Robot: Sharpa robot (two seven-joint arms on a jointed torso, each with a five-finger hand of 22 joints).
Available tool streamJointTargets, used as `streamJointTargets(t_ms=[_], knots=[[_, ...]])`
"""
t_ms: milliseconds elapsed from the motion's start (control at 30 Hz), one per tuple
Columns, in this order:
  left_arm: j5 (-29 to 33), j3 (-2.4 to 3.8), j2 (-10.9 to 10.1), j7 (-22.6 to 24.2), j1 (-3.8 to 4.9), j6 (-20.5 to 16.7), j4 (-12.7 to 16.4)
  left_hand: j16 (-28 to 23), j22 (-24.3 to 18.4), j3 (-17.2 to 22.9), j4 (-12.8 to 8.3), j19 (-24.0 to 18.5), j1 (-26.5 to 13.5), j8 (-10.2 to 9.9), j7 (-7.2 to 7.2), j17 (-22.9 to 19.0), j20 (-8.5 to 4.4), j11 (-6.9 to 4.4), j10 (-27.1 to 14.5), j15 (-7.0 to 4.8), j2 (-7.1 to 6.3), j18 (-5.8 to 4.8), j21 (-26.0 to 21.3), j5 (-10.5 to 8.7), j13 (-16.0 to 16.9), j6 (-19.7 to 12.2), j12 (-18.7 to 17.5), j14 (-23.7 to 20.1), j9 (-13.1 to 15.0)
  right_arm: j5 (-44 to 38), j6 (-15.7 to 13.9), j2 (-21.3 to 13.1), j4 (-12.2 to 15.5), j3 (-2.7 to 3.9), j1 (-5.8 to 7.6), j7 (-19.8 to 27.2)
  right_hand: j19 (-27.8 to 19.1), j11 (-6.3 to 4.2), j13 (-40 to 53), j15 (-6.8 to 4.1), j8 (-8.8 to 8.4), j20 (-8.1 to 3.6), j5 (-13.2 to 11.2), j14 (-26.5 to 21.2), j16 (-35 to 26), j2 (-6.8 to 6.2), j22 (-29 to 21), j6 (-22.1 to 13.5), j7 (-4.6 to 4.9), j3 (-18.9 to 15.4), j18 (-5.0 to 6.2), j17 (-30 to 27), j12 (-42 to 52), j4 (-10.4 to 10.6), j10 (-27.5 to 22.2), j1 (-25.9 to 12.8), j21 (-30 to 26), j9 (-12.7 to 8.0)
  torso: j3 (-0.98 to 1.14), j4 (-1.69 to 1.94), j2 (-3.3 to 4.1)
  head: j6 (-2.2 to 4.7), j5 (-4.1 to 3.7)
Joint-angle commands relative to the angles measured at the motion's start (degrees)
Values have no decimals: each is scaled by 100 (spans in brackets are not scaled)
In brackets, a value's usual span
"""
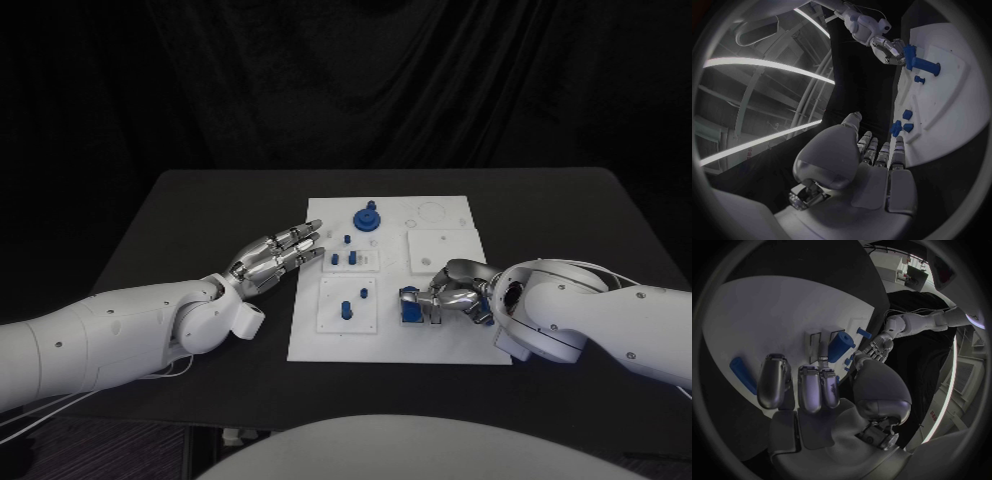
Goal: Assemble the parts on the task board
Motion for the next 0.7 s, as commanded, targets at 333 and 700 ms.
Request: streamJointTargets(t_ms=[333,700], knots=[[35,5,10,98,-40,94,2,-2,-3,26,-1,-1,-40,10,36,-5,56,40,0,3,23,90,18,-21,-1,-1,24,-18,8,5,-183,-51,28,1,-16,161,-6,29,1509,52,27,40,-173,403,-42,181,1014,22,21,-407,57,612,15,-11,597,-56,-96,-48,0,-4,-1,1,27],[35,5,-1,97,-63,94,2,-2,-3,26,-1,-1,-40,10,36,-5,56,40,0,3,23,90,18,-21,-1,-1,24,-18,8,-544,-53,-166,151,0,-16,417,24,-100,1509,-54,975,-53,657,417,-25,107,1037,-42,-128,-671,42,659,15,-299,597,1580,-36,502,-2,-3,-3,1,12]])
